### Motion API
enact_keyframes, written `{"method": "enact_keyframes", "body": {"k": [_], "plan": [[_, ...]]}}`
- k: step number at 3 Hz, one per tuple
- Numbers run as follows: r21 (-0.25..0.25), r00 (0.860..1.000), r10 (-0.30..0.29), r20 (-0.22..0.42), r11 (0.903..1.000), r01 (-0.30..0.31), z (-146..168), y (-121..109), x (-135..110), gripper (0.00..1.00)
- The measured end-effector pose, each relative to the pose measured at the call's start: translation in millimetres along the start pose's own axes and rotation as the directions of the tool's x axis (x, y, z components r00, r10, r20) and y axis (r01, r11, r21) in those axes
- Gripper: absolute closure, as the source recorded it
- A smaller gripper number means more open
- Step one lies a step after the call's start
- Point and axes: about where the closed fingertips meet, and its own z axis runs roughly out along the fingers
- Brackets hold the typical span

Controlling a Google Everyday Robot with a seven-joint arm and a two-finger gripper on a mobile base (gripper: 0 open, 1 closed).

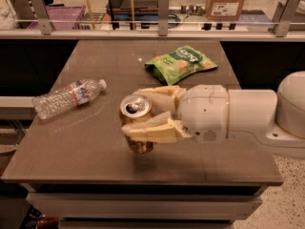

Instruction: Pick orange can

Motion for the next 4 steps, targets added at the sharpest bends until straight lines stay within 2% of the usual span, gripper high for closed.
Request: {"method": "enact_keyframes", "body": {"k": [2, 4], "plan": [[0.013, 0.997, -0.079, -0.008, 0.9968, 0.079, -23.9, -22.0, -29.9, 1.00], [-0.003, 0.986, -0.162, -0.034, 0.9867, 0.162, -21.0, -30.2, -66.8, 1.00]]}}
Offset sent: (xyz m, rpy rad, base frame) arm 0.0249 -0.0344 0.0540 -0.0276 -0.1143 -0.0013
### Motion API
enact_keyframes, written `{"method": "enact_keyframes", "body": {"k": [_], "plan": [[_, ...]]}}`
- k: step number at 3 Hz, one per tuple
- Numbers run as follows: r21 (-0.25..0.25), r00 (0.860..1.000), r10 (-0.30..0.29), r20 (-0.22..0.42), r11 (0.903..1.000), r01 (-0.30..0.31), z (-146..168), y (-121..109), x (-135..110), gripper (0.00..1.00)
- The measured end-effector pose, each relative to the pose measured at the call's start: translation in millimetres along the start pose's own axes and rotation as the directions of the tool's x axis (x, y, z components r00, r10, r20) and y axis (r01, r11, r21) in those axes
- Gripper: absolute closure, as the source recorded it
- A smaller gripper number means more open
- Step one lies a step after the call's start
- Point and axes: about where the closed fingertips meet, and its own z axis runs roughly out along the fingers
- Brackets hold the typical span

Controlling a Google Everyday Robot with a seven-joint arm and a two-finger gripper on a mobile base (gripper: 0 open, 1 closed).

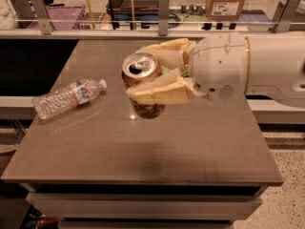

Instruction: Pick orange can

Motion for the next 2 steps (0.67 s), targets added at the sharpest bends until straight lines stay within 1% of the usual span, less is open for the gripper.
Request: {"method": "enact_keyframes", "body": {"k": [1, 2], "plan": [[-0.010, 0.998, -0.058, -0.017, 0.9983, 0.058, 4.2, -0.4, -21.6, 1.00], [-0.010, 0.998, -0.058, -0.017, 0.9983, 0.058, 4.2, -0.4, -21.6, 1.00]]}}
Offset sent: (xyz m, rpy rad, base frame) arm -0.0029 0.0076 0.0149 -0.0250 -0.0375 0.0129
